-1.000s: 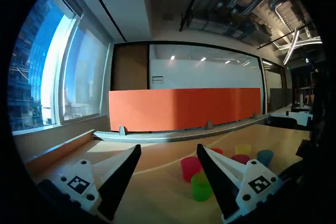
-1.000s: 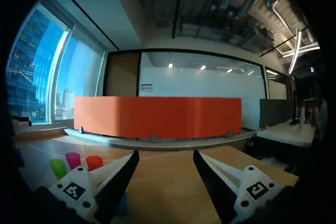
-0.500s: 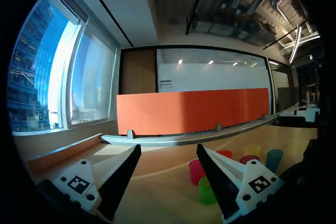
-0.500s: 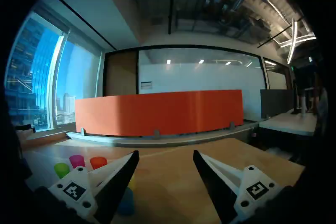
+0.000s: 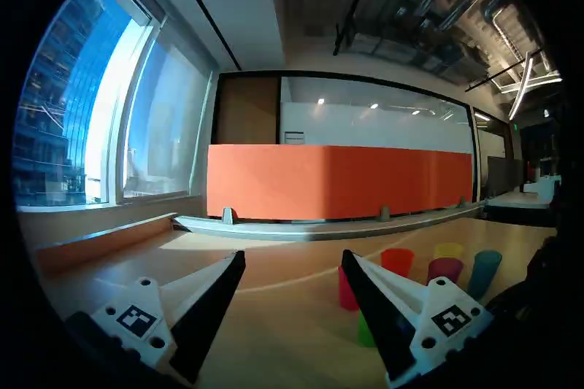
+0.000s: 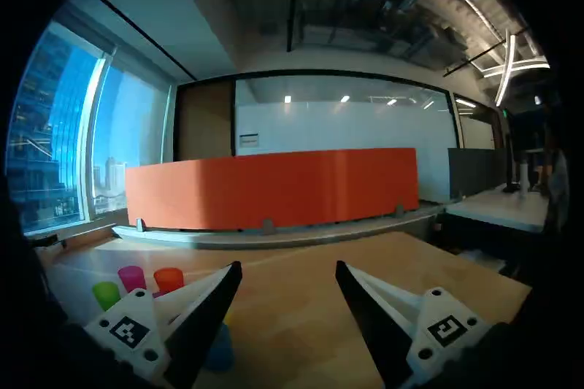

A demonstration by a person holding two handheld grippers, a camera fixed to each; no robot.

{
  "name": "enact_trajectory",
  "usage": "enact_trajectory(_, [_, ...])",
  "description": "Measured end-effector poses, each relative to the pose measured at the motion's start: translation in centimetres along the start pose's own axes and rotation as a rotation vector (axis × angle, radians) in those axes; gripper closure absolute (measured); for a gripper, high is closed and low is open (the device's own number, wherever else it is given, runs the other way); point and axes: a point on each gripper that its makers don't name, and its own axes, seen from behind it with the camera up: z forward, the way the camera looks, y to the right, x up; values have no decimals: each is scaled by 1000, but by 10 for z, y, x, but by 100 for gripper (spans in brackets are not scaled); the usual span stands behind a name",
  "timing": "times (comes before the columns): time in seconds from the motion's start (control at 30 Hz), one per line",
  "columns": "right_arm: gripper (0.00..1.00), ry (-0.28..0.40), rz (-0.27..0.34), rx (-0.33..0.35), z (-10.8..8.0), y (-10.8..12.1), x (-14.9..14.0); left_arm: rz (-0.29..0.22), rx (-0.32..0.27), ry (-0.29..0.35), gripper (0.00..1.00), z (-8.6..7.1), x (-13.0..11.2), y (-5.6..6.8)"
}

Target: Pour water

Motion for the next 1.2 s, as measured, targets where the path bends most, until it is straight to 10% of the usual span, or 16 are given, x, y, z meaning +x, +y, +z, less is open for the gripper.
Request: enact_trajectory(1.2, [1, -9, 12, -13, 1, -2, -3, 20, 3, -77, 2, 14, -36, -8])
